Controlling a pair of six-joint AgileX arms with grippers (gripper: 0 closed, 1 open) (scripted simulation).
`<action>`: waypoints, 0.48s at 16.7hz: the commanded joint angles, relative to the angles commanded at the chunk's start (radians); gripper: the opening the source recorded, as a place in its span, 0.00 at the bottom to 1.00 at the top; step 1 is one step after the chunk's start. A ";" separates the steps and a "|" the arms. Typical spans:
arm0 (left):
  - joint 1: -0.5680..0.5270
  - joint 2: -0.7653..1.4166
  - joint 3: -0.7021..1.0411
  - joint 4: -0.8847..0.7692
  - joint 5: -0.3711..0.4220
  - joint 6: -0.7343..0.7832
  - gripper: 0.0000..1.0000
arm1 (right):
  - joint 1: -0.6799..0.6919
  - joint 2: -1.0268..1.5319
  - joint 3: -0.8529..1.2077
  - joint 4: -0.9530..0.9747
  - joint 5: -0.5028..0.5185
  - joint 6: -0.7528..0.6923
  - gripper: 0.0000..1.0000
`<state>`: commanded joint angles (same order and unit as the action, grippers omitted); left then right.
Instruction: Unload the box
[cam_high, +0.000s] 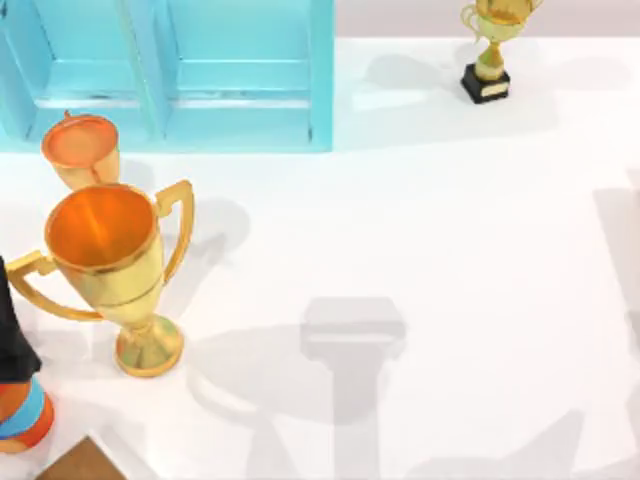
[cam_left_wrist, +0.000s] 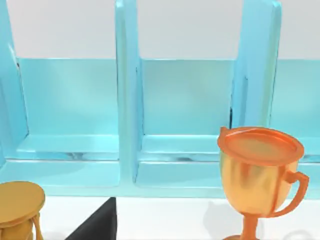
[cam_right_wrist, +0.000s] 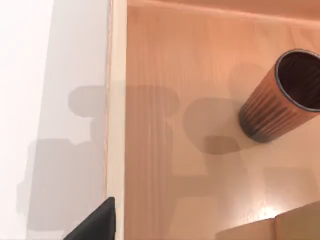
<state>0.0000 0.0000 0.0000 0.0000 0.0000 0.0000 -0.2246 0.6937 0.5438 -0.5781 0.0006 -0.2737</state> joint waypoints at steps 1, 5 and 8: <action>0.000 0.000 0.000 0.000 0.000 0.000 1.00 | -0.032 0.115 0.083 -0.073 0.000 -0.037 1.00; 0.000 0.000 0.000 0.000 0.000 0.000 1.00 | -0.159 0.547 0.396 -0.354 0.000 -0.165 1.00; 0.000 0.000 0.000 0.000 0.000 0.000 1.00 | -0.248 0.783 0.592 -0.522 0.001 -0.229 1.00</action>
<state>0.0000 0.0000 0.0000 0.0000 0.0000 0.0000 -0.4723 1.4763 1.1359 -1.1002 0.0012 -0.5029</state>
